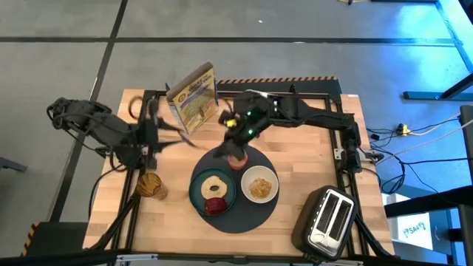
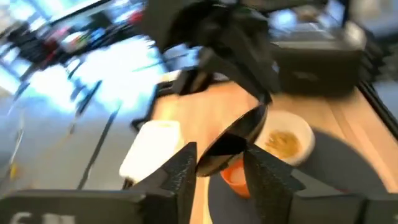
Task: Arrange a breakfast setting
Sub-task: Put the black spoon on the black mat
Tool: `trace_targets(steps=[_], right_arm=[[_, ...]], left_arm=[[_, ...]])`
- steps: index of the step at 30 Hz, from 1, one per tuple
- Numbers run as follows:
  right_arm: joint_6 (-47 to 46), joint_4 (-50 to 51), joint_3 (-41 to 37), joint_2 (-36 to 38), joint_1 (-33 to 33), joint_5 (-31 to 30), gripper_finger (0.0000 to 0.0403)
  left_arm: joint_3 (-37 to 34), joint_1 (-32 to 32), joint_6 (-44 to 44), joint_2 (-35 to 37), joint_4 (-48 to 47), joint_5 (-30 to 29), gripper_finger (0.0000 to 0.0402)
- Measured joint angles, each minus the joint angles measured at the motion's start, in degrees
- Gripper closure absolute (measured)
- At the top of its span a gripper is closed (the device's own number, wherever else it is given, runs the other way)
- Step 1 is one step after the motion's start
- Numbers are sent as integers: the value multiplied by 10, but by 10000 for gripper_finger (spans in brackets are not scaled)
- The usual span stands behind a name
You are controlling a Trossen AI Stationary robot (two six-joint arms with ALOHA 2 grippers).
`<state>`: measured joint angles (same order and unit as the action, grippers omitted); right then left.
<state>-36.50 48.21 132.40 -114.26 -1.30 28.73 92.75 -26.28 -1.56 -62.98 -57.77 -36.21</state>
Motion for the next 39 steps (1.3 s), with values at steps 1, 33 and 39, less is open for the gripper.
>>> trace_targets(steps=[1,33,39], right_arm=[[4,-5,0,3,-4,-22,400],[263,-192,-2,15,-39,-422,402],[350,-197,-2,12,-26,-554,403]], left_arm=[[0,0,28,7,1,-17,272],[-90,84,347,9,185,-246,255],[-90,137,236,-10,315,-251,255]])
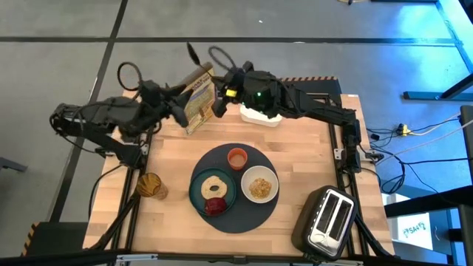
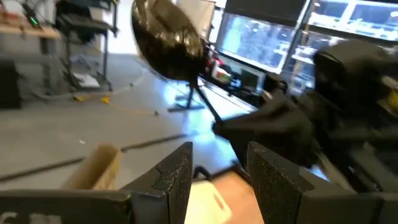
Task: Arrange a breakfast setting
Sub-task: Put the black spoon on the black mat
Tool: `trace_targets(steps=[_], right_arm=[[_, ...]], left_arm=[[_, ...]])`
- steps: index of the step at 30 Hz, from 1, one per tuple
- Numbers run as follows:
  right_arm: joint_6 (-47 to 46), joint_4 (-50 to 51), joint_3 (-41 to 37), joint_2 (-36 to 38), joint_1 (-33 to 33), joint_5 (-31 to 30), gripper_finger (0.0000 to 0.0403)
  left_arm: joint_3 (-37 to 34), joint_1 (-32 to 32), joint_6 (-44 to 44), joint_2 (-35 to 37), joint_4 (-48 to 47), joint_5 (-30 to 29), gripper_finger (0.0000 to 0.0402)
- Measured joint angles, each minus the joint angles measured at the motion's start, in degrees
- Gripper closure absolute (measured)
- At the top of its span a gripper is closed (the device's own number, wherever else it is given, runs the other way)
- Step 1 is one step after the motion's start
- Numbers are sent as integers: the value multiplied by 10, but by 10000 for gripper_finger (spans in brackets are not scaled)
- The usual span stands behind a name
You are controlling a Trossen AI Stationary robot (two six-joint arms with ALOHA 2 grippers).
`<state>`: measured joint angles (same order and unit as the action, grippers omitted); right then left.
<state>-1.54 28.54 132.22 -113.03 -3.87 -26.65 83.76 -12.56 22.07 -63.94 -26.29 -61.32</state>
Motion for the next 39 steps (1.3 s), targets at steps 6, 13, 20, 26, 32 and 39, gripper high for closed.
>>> trace_targets(steps=[6,13,20,26,32,39], right_arm=[[107,5,0,-8,25,-126,403],[190,30,0,-8,37,-201,403],[231,93,0,-8,44,-227,403],[318,76,0,-9,59,-265,403],[432,63,0,-23,69,-317,403],[536,59,0,-39,69,-378,403]], left_arm=[[0,57,-97,-35,93,3,255],[0,84,-117,-42,111,54,255],[0,86,-117,-22,137,31,255],[0,91,-98,-30,169,8,255],[0,121,-57,-32,166,14,255],[0,127,-5,-32,161,60,255]])
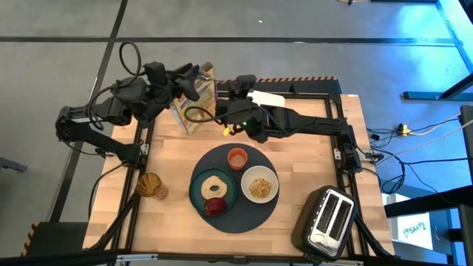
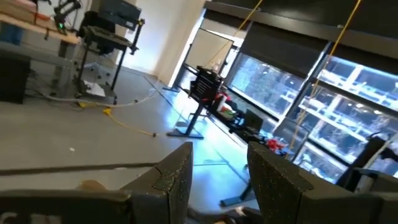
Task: Arrange a breakfast setting
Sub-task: Put the black spoon on the black mat
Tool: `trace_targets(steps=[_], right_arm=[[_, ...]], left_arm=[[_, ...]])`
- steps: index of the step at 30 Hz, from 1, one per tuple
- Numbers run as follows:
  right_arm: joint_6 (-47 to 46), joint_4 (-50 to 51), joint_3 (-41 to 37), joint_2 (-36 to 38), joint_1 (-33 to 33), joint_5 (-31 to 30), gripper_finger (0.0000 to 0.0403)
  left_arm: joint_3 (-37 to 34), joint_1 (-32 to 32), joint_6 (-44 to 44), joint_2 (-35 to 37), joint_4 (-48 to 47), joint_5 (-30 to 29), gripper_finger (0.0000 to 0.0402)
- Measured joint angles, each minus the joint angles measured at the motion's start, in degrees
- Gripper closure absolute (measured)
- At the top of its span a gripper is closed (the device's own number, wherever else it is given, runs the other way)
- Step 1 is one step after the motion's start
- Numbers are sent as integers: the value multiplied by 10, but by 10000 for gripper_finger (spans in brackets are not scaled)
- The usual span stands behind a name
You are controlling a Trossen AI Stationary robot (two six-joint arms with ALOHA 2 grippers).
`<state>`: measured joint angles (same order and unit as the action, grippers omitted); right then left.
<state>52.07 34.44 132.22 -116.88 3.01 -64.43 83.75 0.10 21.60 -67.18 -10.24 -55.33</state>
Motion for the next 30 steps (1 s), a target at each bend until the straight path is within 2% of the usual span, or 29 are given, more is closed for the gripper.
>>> trace_targets(steps=[8,13,20,23,27,30], right_arm=[[57,-9,0,-4,0,-26,403],[90,-32,0,-4,0,-26,403],[143,-70,0,-4,7,-25,403],[177,-96,0,-4,8,-25,403],[242,-130,0,-4,8,-29,402],[269,-146,0,-4,10,-34,402]], left_arm=[[0,0,77,0,-65,-10,255],[0,12,89,-9,-110,-17,255],[0,34,99,-14,-111,-1,261],[0,46,105,-13,-110,15,286],[0,63,101,-13,-110,42,346],[0,78,98,-13,-110,85,391]])
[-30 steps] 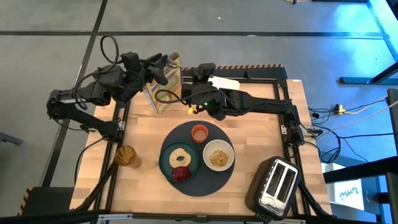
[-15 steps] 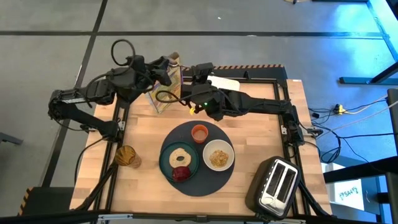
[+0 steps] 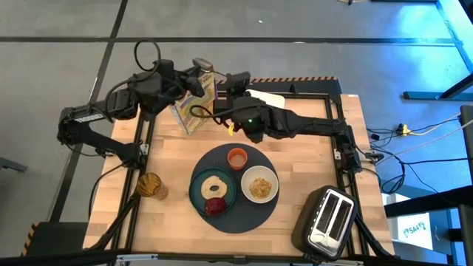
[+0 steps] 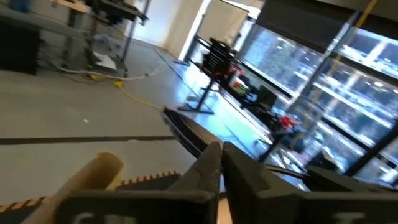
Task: Arrange a breakfast setting
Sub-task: Put the black spoon on the black mat
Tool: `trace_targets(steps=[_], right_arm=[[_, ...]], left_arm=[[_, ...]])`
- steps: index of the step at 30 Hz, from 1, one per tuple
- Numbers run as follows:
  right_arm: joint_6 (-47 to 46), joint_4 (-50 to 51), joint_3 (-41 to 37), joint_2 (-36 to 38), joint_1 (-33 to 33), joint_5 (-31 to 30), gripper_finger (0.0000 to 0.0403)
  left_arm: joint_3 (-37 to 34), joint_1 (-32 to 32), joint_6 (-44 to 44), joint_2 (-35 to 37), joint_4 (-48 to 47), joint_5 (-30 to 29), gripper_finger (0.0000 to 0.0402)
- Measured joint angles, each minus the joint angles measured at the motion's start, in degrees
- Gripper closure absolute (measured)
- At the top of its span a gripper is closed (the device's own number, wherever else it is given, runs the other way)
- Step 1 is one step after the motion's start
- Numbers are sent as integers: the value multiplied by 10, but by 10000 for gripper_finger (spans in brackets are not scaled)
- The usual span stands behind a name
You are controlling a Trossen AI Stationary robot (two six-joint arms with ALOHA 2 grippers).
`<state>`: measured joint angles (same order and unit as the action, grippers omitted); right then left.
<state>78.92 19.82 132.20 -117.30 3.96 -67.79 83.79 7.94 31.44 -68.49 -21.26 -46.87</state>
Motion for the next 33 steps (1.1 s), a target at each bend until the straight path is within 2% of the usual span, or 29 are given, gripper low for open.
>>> trace_targets(steps=[10,14,17,20,24,29,33], right_arm=[[27,-6,0,0,9,13,403],[45,-6,0,0,9,12,403],[56,-3,0,0,9,13,403],[58,-3,0,0,9,13,403],[69,-3,0,0,9,14,403],[81,-2,0,0,9,12,403],[86,0,0,0,8,11,403]], left_arm=[[0,27,0,-1,-2,79,401],[0,31,0,-1,-2,79,401],[0,35,16,-1,-2,55,399],[0,38,48,-1,0,30,393],[0,46,120,-1,1,36,374],[0,70,263,0,0,92,337],[0,95,299,0,-2,143,308]])
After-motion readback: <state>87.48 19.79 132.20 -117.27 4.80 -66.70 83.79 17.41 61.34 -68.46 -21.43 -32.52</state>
